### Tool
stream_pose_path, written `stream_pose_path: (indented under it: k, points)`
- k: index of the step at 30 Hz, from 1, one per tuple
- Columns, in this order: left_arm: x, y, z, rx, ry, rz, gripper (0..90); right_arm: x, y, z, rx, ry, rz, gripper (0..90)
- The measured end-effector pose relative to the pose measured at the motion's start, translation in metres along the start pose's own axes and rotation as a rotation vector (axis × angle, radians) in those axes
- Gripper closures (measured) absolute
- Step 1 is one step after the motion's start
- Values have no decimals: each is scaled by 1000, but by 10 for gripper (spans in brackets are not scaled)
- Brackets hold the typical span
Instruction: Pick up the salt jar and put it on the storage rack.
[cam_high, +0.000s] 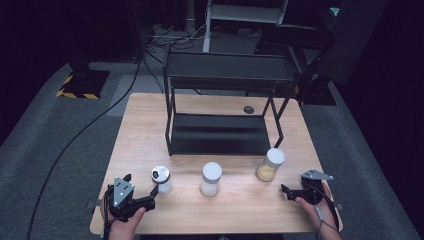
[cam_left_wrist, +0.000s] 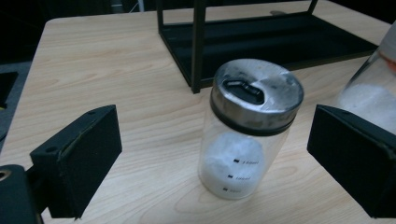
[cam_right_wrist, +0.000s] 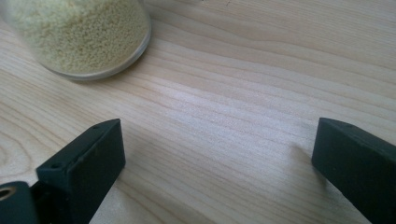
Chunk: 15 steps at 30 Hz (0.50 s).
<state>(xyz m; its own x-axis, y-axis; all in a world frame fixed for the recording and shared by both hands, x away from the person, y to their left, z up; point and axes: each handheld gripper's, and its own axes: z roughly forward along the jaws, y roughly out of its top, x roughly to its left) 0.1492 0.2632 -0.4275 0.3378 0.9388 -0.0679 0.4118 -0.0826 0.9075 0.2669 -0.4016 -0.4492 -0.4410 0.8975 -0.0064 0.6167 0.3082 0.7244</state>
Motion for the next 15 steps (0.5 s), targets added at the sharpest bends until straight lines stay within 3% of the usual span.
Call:
stream_pose_path:
  k: [15]
  points:
    - [-12, 15, 13, -10, -28, 23, 33, 0, 0, 0, 0, 0, 0, 24]
